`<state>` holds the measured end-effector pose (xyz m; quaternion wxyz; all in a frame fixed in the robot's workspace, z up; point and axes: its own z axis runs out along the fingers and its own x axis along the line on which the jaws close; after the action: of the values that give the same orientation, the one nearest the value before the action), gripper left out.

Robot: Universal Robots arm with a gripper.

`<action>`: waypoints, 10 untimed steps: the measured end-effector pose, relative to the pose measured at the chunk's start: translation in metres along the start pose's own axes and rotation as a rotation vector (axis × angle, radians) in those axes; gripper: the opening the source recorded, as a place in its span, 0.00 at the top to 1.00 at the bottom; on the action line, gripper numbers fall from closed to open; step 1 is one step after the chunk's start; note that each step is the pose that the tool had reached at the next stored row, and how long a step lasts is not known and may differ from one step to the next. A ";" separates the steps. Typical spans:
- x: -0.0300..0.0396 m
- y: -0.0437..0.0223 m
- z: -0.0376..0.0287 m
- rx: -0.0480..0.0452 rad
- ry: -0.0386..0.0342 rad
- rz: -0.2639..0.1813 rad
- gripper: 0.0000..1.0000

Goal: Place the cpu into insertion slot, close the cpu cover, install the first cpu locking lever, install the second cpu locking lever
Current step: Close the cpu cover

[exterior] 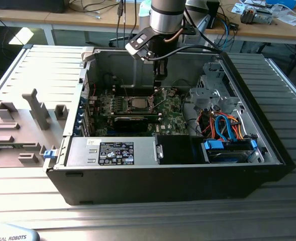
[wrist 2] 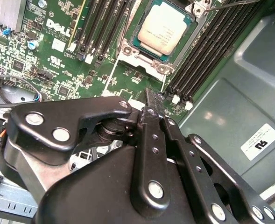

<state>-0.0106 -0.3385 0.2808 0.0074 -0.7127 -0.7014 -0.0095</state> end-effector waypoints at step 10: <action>0.0012 0.0066 0.0001 0.0003 0.0000 0.000 0.89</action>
<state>-0.0040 -0.3374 0.2808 0.0075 -0.7127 -0.7014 -0.0094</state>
